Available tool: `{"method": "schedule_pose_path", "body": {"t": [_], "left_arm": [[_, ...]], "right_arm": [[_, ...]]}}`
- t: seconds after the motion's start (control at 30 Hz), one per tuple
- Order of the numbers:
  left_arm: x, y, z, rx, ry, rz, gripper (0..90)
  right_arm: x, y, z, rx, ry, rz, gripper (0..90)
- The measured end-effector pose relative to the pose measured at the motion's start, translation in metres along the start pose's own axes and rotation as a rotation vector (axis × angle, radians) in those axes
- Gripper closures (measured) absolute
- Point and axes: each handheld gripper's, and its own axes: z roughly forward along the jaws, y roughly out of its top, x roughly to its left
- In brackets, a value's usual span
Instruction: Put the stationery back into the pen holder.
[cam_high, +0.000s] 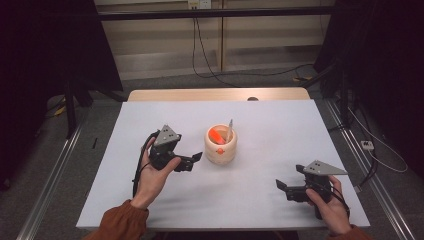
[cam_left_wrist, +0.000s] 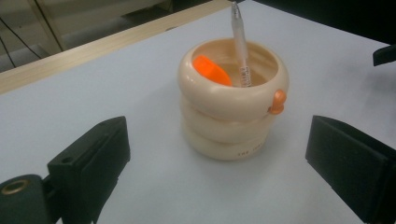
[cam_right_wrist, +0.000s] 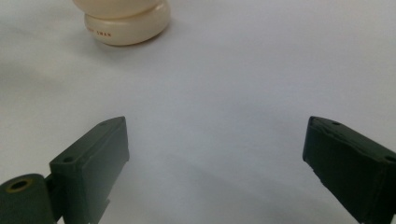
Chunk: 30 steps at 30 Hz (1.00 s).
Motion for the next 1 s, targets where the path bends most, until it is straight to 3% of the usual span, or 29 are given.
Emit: {"method": "schedule_pose_path", "body": {"t": [0.4, 0.57, 0.67, 1.0], "left_arm": [[0.003, -0.020, -0.023, 0.022, 0.021, -0.015, 6.3], [0.006, -0.033, -0.029, 0.015, 0.026, -0.048, 6.3], [0.007, -0.039, -0.033, 0.035, 0.024, -0.060, 6.8], [0.011, -0.056, -0.049, 0.029, 0.067, -0.080, 6.8]], "right_arm": [[0.000, 0.000, 0.001, 0.002, -0.004, -0.002, 6.8], [0.000, 0.000, 0.001, 0.004, -0.006, -0.003, 6.8], [0.001, 0.000, 0.001, 0.004, -0.006, -0.002, 6.8], [0.001, 0.000, 0.001, 0.007, -0.004, -0.005, 6.8]]}}
